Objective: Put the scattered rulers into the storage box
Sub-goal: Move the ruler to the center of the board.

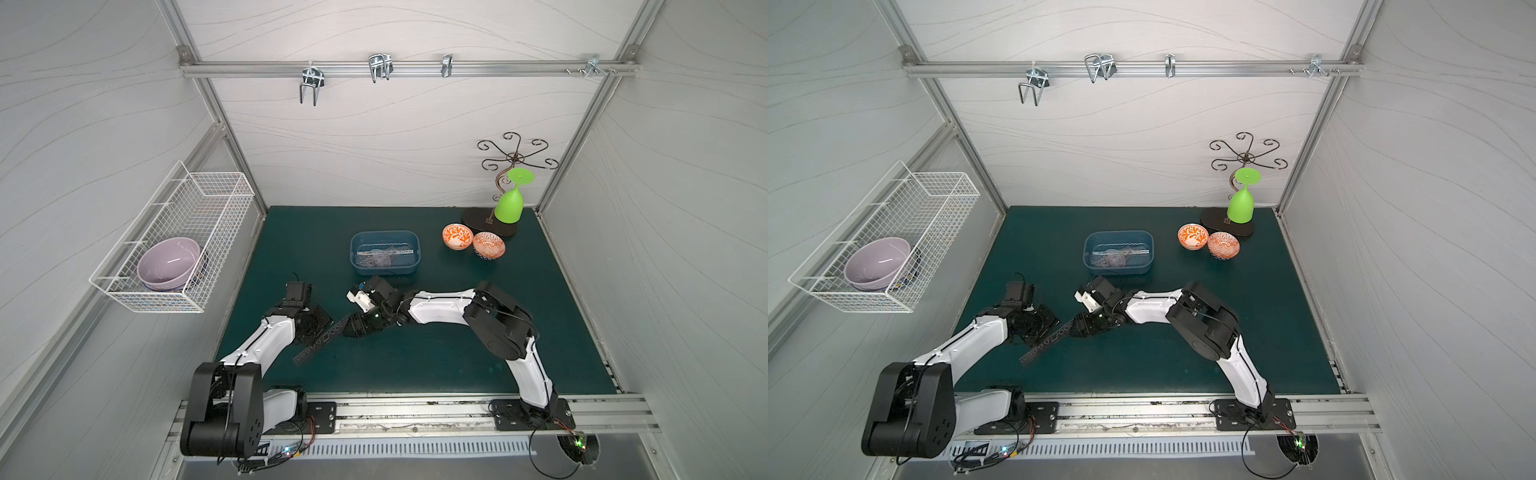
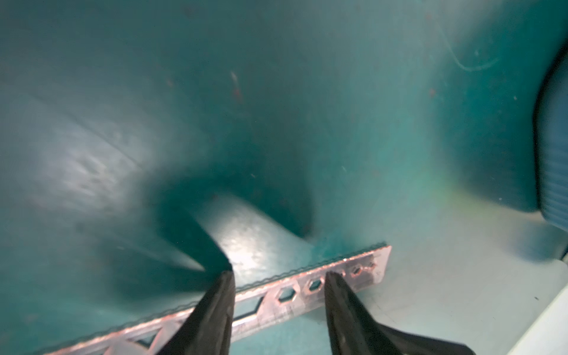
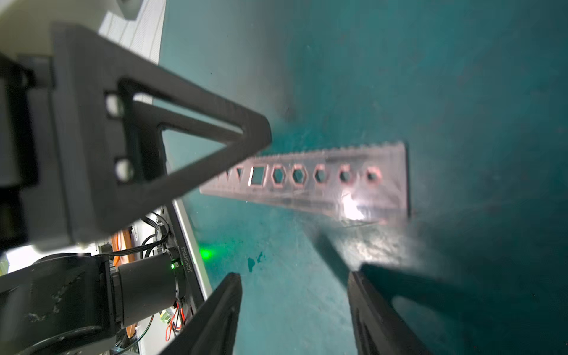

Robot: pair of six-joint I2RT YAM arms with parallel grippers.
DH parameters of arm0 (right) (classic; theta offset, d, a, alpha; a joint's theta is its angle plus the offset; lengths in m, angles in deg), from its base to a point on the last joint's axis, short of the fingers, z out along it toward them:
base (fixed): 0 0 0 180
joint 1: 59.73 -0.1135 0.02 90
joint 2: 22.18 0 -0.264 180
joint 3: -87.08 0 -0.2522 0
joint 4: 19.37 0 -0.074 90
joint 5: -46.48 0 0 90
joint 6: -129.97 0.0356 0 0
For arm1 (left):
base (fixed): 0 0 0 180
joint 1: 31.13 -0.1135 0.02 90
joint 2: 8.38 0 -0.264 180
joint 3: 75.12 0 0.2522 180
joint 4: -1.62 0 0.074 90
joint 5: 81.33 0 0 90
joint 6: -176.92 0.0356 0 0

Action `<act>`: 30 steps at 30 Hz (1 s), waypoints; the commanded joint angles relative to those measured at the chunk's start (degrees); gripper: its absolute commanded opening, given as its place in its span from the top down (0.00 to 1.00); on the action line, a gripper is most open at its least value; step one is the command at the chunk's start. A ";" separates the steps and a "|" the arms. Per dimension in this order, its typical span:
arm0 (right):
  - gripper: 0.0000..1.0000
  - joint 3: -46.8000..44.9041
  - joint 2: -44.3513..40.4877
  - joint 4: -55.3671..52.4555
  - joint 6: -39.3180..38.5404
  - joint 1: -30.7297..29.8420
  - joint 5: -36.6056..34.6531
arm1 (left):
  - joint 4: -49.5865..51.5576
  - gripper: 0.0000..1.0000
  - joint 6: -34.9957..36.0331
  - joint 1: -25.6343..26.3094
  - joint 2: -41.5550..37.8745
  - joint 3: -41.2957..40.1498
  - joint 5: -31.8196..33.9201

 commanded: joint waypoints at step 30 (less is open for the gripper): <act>0.57 -5.54 -2.16 4.05 0.89 10.41 3.57 | -6.02 0.60 -6.37 4.90 4.78 -8.10 -14.05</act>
